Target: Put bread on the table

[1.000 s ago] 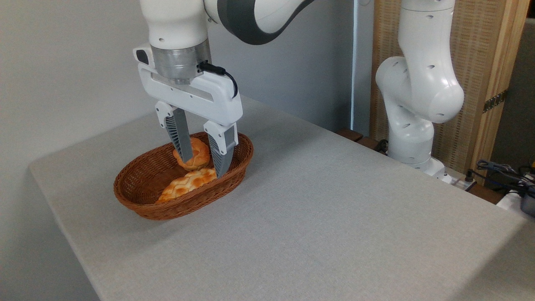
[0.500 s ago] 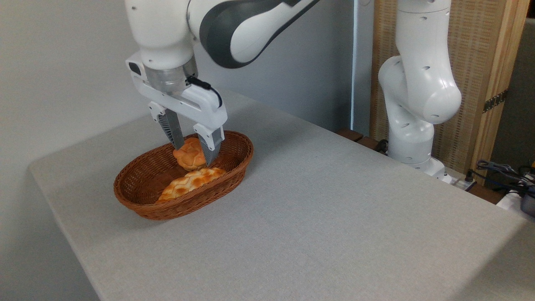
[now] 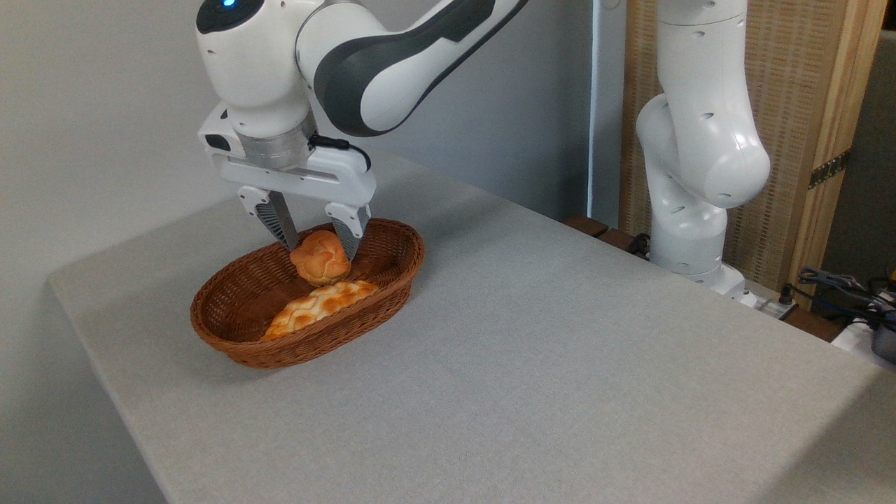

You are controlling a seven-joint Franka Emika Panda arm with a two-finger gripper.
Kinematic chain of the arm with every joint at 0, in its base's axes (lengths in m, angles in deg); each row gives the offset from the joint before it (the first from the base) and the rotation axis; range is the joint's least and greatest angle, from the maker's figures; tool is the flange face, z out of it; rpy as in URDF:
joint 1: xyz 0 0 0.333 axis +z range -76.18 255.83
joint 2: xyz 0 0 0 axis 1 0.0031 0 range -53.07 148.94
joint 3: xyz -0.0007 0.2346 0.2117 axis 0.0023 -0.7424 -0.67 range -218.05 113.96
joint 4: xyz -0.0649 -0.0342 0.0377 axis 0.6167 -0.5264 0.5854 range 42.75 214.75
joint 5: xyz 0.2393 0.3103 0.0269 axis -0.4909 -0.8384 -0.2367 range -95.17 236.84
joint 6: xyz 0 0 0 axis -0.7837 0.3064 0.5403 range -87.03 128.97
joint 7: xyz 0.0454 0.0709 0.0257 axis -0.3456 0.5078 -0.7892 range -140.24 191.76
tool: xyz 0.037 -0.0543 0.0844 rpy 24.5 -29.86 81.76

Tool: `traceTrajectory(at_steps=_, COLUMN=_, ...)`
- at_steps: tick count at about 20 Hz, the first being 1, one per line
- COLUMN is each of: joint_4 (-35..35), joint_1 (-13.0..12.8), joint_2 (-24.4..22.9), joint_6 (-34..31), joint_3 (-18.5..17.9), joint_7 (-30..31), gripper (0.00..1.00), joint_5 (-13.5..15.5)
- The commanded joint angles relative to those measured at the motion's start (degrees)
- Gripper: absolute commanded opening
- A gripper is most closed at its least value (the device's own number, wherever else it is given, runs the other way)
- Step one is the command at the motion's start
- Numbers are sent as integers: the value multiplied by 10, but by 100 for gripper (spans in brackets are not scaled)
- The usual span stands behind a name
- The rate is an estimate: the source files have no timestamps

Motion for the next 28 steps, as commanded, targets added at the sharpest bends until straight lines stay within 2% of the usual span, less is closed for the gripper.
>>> traceTrajectory(at_steps=1, joint_4=2, joint_1=-1, joint_2=8, joint_6=40, joint_3=19, joint_7=109, gripper=100, joint_5=10)
traceTrajectory(at_steps=2, joint_4=6, joint_1=-1, joint_2=10, joint_6=54, joint_3=25, joint_7=128, gripper=100, joint_5=10)
traceTrajectory(at_steps=10, joint_4=12, joint_1=-1, joint_2=29, joint_6=60, joint_3=52, joint_7=149, gripper=100, joint_5=9)
traceTrajectory(at_steps=18, joint_4=11, joint_1=-1, joint_2=57, joint_6=65, joint_3=68, joint_7=149, gripper=100, joint_5=6)
traceTrajectory(at_steps=28, joint_4=12, joint_1=-2, joint_2=64, joint_6=69, joint_3=88, joint_7=147, gripper=100, joint_5=4)
